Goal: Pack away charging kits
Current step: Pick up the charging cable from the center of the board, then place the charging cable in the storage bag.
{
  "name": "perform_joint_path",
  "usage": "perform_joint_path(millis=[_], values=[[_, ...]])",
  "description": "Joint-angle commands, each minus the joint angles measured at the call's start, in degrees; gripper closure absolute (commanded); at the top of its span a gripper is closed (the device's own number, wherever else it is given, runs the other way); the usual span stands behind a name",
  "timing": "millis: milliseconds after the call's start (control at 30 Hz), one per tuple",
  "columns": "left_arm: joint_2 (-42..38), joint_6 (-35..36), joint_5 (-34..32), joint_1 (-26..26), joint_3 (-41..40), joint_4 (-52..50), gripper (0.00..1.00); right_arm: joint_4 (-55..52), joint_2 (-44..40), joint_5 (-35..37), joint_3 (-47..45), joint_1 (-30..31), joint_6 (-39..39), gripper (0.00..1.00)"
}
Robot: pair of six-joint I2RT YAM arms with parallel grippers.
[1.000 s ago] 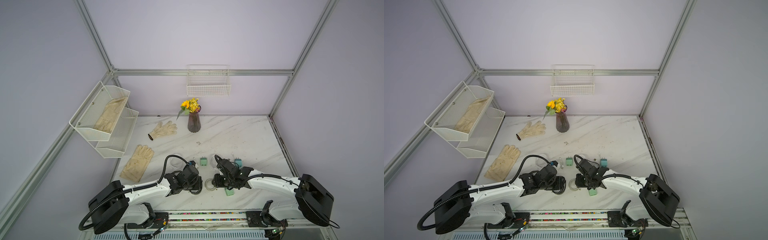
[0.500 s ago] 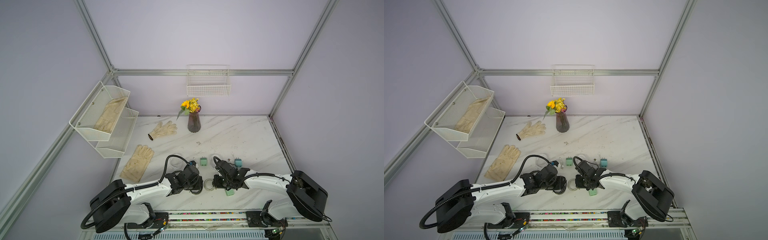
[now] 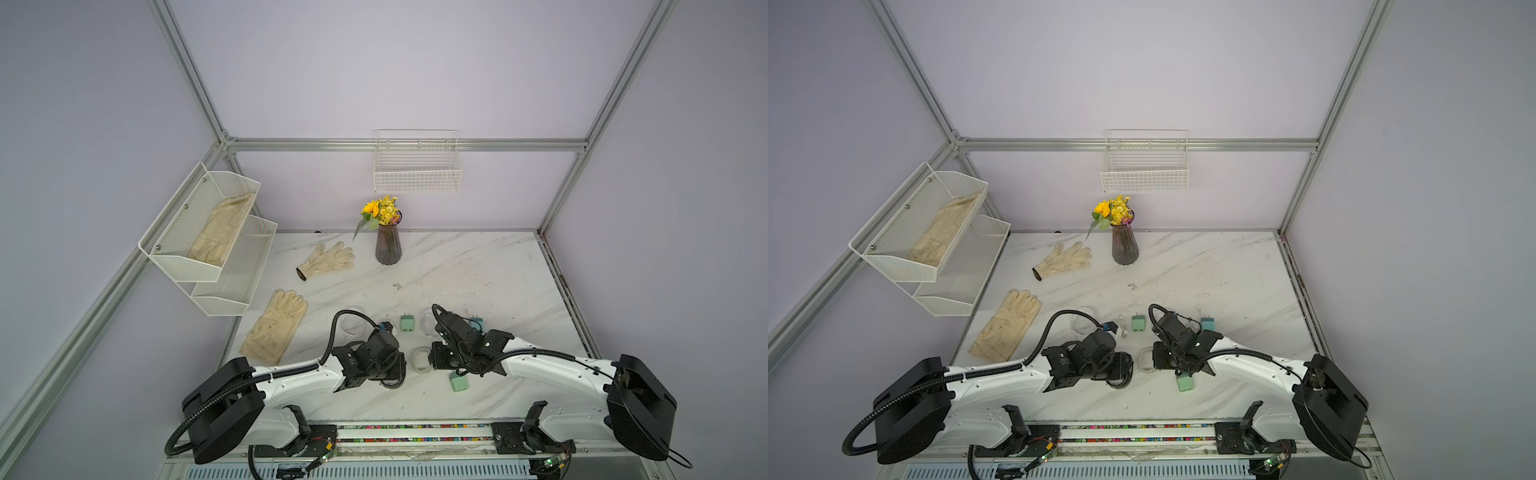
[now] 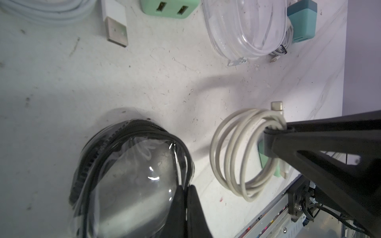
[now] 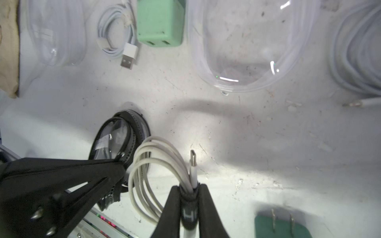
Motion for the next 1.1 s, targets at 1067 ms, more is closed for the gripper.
perform_joint_path(millis=[1067], values=[[-10.10, -4.90, -0.73, 2.76, -5.40, 2.12, 1.00, 7.72, 7.75, 0.76, 0.39, 3.68, -0.22, 0.94]])
